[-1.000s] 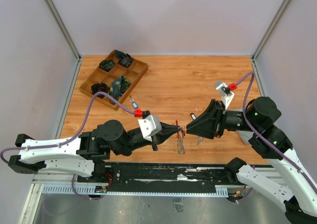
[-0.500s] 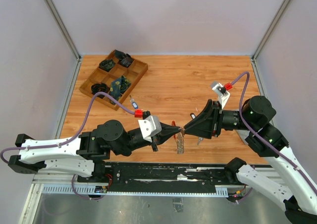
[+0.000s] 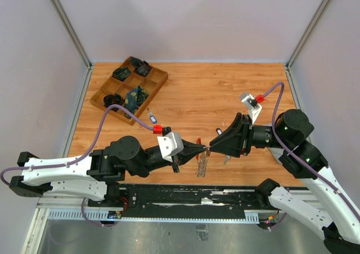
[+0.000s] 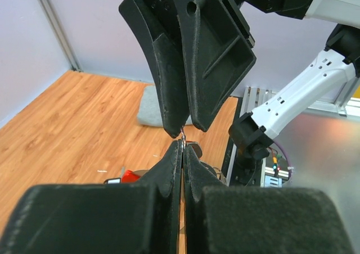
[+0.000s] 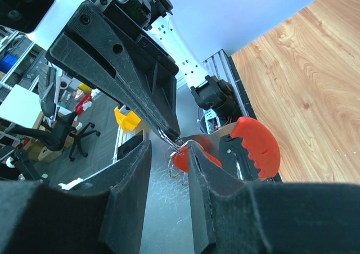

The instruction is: Put the keys on the keyring

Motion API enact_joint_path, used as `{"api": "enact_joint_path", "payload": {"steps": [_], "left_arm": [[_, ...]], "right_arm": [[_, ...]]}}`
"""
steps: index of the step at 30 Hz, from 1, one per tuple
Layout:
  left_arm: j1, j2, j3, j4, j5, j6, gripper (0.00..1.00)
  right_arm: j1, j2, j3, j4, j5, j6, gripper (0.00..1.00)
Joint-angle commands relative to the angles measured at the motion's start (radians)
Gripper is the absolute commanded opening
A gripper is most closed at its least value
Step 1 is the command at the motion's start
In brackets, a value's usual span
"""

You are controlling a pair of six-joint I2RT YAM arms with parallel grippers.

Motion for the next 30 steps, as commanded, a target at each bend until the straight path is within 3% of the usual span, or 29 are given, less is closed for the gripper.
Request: {"api": "enact_joint_path", "payload": {"steps": [1,18,30], "left_arm": [[0.003,-0.002,0.017,0.074,0.009,-0.002,0.01],[0.003,0.007,0.020,0.076,-0.016,0.005,0.00],[0.003,-0.004,0.020,0.073,-0.048,0.015,0.01]], "right_arm": [[-0.013,-0.004,-0.002,0.036,-0.019,-0.004,0.31],[-0.013,-0.013,-0.012,0.053,-0.050,0.005,0.01],[-0.013,-0.018,0.001,-0.054,-0.016,-0.051,0.01]]}}
